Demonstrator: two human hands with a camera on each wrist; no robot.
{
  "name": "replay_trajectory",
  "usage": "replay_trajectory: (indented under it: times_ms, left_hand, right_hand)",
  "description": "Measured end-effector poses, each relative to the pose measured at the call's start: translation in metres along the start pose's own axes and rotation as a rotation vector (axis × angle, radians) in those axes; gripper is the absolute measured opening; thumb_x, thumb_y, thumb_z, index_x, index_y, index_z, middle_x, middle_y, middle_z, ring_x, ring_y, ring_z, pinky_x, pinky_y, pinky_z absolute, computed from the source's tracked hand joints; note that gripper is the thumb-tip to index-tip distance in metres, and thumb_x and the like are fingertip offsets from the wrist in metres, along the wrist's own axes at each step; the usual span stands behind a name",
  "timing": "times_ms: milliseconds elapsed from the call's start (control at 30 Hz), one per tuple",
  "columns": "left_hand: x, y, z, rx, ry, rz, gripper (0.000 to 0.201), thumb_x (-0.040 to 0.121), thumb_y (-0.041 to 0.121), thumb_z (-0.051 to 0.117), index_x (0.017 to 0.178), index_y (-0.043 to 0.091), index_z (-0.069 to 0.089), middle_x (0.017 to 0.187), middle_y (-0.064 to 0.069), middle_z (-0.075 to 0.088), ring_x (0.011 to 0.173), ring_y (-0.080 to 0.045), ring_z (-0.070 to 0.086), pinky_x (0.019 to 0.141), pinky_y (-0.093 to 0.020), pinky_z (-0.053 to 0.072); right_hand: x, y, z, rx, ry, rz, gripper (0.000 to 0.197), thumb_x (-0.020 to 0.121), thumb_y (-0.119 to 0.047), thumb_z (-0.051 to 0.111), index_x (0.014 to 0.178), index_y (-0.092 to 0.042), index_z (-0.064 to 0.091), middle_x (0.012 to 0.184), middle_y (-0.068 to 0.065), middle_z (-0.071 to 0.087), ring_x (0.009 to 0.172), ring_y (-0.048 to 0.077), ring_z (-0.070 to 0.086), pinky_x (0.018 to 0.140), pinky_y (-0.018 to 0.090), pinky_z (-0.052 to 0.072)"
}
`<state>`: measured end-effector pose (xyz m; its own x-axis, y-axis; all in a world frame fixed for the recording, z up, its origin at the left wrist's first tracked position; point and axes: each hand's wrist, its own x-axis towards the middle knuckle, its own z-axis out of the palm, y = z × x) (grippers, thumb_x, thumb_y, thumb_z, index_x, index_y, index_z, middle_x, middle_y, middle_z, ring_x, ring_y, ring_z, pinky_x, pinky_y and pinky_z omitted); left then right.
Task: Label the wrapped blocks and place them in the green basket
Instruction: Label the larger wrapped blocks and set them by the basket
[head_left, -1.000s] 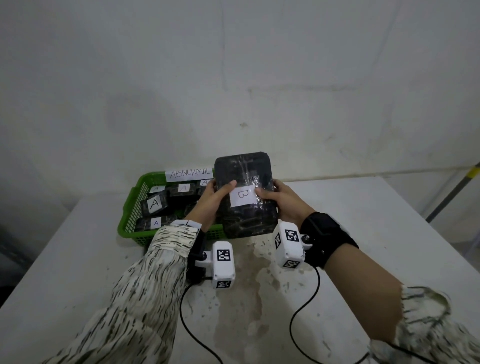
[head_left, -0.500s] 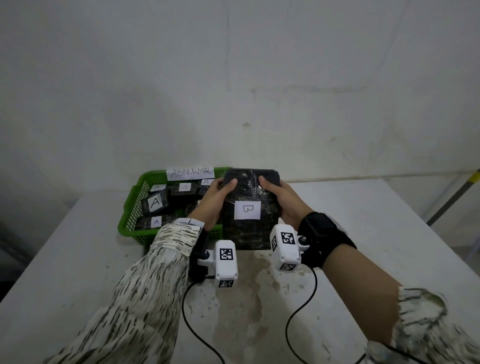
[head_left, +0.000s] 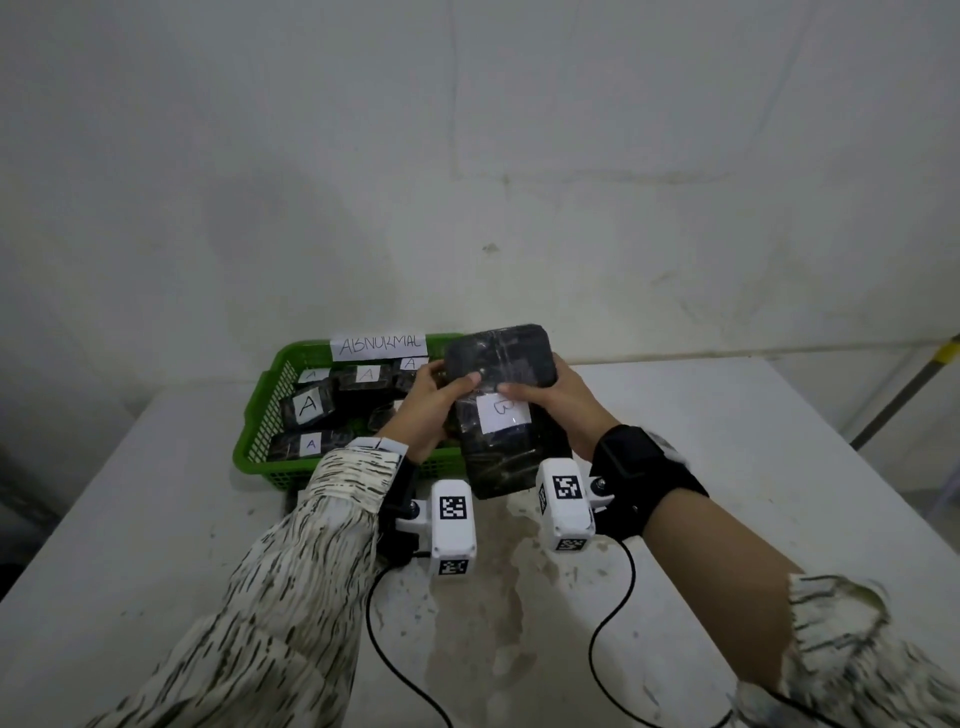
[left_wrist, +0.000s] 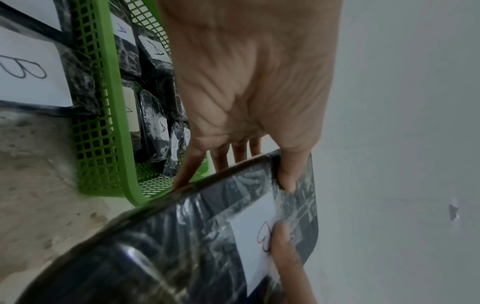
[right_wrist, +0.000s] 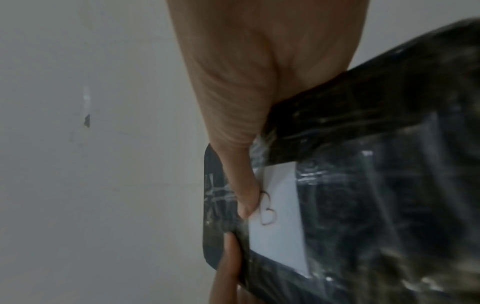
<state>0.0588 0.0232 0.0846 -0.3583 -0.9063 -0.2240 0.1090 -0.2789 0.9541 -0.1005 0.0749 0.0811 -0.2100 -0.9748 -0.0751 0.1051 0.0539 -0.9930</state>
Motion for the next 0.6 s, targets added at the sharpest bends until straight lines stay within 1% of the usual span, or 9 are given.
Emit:
replay_trajectory:
  times_ms: [67, 133, 200, 300, 367, 433, 500, 567, 600]
  left_hand:
    - [0.0, 0.001, -0.002, -0.002, 0.014, -0.015, 0.059, 0.087, 0.017, 0.062, 0.137, 0.011, 0.031, 0.13, -0.011, 0.052, 0.109, -0.029, 0.058, 0.091, -0.054, 0.047]
    - [-0.002, 0.002, -0.005, 0.0, -0.003, -0.039, 0.058, 0.088, 0.021, 0.062, 0.136, 0.012, 0.032, 0.129, -0.01, 0.052, 0.112, -0.03, 0.055, 0.087, -0.058, 0.048]
    - [-0.005, 0.003, -0.009, -0.031, -0.061, -0.056, 0.054, 0.09, 0.023, 0.059, 0.136, 0.013, 0.034, 0.123, -0.008, 0.053, 0.114, -0.029, 0.054, 0.083, -0.061, 0.049]
    - [-0.009, 0.005, -0.01, -0.074, -0.193, -0.042, 0.044, 0.096, 0.028, 0.048, 0.138, 0.017, 0.041, 0.128, -0.007, 0.051, 0.12, -0.029, 0.05, 0.087, -0.061, 0.048]
    - [-0.01, 0.007, -0.009, -0.053, -0.237, -0.012, 0.04, 0.098, 0.024, 0.042, 0.138, 0.022, 0.043, 0.13, -0.002, 0.052, 0.12, -0.025, 0.051, 0.086, -0.052, 0.051]
    - [-0.009, 0.007, -0.007, 0.012, -0.265, -0.006, 0.04, 0.099, 0.016, 0.039, 0.138, 0.022, 0.043, 0.131, 0.0, 0.052, 0.123, -0.022, 0.049, 0.085, -0.044, 0.052]
    - [-0.008, 0.006, -0.006, 0.084, -0.286, 0.003, 0.041, 0.098, 0.009, 0.038, 0.138, 0.018, 0.044, 0.135, 0.0, 0.051, 0.126, -0.02, 0.047, 0.086, -0.04, 0.051]
    - [-0.008, 0.004, -0.006, 0.126, -0.278, 0.031, 0.041, 0.098, 0.007, 0.038, 0.136, 0.018, 0.045, 0.134, 0.001, 0.051, 0.123, -0.017, 0.048, 0.085, -0.037, 0.052]
    - [-0.007, 0.004, -0.006, 0.141, -0.257, 0.052, 0.039, 0.098, 0.007, 0.039, 0.135, 0.018, 0.046, 0.131, 0.002, 0.053, 0.118, -0.015, 0.051, 0.084, -0.035, 0.052]
  right_hand:
    - [0.001, 0.005, 0.0, -0.067, 0.04, -0.01, 0.065, 0.071, -0.011, 0.082, 0.128, -0.013, 0.049, 0.118, 0.006, 0.067, 0.104, 0.02, 0.066, 0.088, 0.032, 0.055]
    - [0.003, 0.011, -0.001, -0.132, 0.11, -0.037, 0.079, 0.072, -0.018, 0.083, 0.138, -0.019, 0.038, 0.125, 0.006, 0.06, 0.11, 0.02, 0.062, 0.093, 0.034, 0.052]
    - [0.004, 0.015, -0.002, -0.248, 0.144, -0.08, 0.077, 0.081, -0.022, 0.075, 0.144, -0.024, 0.031, 0.131, 0.009, 0.051, 0.118, 0.023, 0.054, 0.093, 0.033, 0.049]
    - [0.001, 0.01, 0.001, -0.253, 0.062, -0.032, 0.042, 0.1, -0.029, 0.048, 0.14, -0.02, 0.045, 0.136, 0.009, 0.051, 0.119, 0.018, 0.051, 0.082, 0.02, 0.044]
    - [-0.002, 0.006, 0.005, -0.188, -0.023, 0.078, 0.051, 0.099, -0.053, 0.033, 0.133, -0.023, 0.055, 0.133, 0.003, 0.058, 0.114, 0.012, 0.056, 0.086, 0.022, 0.043]
    - [-0.003, 0.003, 0.005, -0.158, -0.073, 0.172, 0.066, 0.09, -0.071, 0.025, 0.123, -0.029, 0.063, 0.121, -0.001, 0.066, 0.108, 0.01, 0.059, 0.09, 0.032, 0.044]
    - [-0.005, 0.002, 0.005, -0.136, -0.057, 0.195, 0.055, 0.088, -0.066, 0.044, 0.118, -0.025, 0.065, 0.114, 0.001, 0.07, 0.106, 0.015, 0.063, 0.084, 0.037, 0.048]
    - [-0.004, 0.003, 0.004, -0.092, 0.021, 0.17, 0.039, 0.086, -0.041, 0.065, 0.118, -0.018, 0.063, 0.113, 0.005, 0.07, 0.107, 0.022, 0.064, 0.086, 0.041, 0.049]
    - [-0.004, 0.005, 0.003, -0.069, 0.062, 0.154, 0.038, 0.084, -0.031, 0.068, 0.118, -0.016, 0.062, 0.113, 0.007, 0.069, 0.106, 0.024, 0.064, 0.087, 0.042, 0.049]
